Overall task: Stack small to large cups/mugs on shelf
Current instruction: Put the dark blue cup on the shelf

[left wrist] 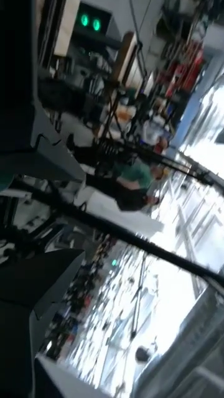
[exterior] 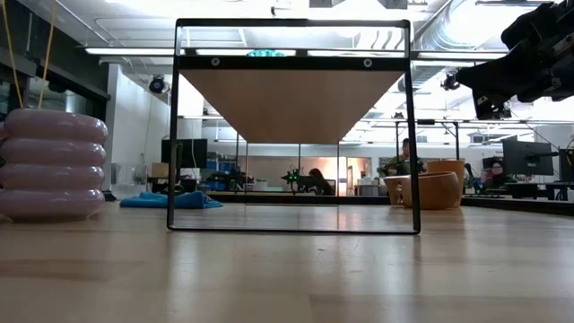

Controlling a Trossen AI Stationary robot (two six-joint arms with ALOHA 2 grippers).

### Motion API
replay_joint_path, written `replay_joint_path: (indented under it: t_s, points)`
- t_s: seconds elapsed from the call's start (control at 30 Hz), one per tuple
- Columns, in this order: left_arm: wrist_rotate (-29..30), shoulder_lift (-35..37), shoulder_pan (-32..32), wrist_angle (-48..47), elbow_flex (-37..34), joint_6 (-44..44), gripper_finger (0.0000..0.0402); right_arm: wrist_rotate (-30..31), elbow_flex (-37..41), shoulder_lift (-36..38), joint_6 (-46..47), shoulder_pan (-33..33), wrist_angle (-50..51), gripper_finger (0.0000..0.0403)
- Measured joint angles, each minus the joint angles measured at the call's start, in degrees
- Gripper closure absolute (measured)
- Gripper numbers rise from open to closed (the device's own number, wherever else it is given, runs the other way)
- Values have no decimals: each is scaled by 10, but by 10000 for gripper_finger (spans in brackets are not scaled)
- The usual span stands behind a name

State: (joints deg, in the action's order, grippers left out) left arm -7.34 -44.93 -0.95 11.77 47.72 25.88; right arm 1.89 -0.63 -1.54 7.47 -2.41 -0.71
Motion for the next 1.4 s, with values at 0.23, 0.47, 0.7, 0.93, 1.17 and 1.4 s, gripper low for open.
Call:
replay_joint_path:
  t_s: [0.23, 0.47, 0.7, 0.93, 1.17, 1.4]
  points:
    - [-27, 0, 0, -25, 0, -34, 225, 0, 0, 0, 0, 0, 0, 403]
    - [-56, 4, 0, -26, 0, -60, 225, 0, 0, 0, 0, 0, 0, 403]
    - [-26, 47, 37, 28, -80, -67, 225, 0, 0, 0, 0, 0, 0, 403]
    - [25, 109, 55, 148, -183, -44, 225, 0, 0, 0, 0, 0, 0, 403]
    - [54, 134, 55, 148, -193, -45, 225, 0, 0, 0, 0, 0, 0, 403]
    - [91, 128, 55, 147, -193, -44, 225, 0, 0, 0, 0, 0, 0, 403]
